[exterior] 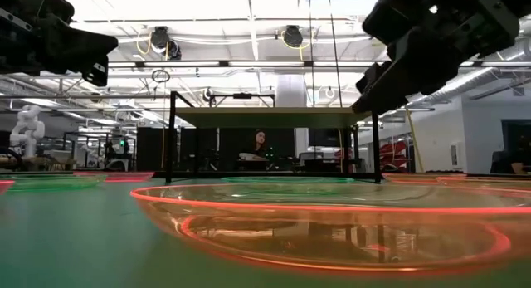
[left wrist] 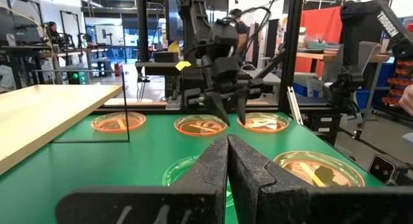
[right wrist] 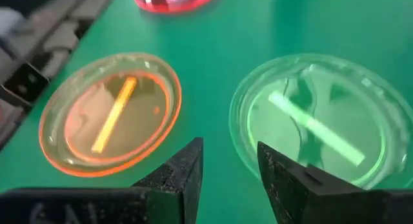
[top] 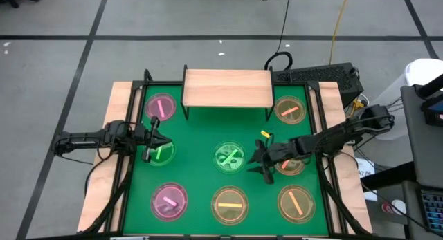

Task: Place and stack plates onto a shelf
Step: Put the orange plate on the shelf

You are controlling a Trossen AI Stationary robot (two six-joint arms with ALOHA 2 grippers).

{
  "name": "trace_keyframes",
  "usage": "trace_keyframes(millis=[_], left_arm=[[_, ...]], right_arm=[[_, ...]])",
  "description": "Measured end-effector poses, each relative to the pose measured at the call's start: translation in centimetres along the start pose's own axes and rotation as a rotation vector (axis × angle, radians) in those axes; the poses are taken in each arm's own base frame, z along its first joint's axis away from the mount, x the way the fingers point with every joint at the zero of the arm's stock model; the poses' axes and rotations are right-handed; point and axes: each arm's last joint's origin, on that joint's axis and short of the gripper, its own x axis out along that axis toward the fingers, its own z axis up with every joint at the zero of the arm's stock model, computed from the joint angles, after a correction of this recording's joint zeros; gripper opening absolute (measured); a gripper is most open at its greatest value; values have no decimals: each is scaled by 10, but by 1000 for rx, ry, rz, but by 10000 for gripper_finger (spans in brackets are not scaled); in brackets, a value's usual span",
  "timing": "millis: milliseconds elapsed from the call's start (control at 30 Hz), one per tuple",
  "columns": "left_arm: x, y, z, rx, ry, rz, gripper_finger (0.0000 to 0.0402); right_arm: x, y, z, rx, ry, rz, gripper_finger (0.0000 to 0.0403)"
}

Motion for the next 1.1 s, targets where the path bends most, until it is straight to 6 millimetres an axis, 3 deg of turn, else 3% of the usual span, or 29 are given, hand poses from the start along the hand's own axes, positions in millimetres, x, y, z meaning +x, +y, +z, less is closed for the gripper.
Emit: trace_keyframes(millis=[300, 533, 767, 1100], left_arm=[[0, 0, 0, 1, -3, 0, 15], [0, 0, 0, 1, -3, 0, 15], [0, 0, 0, 1, -3, 0, 15], [0, 0, 0, 0, -2, 0, 15]], right_arm=[[20, 10, 1, 319, 35, 149, 132], [45, 19, -15, 414, 100, 162, 132], [67, 34, -9, 433, 149, 228, 132], [76, 36, -16, 457, 195, 209, 132]])
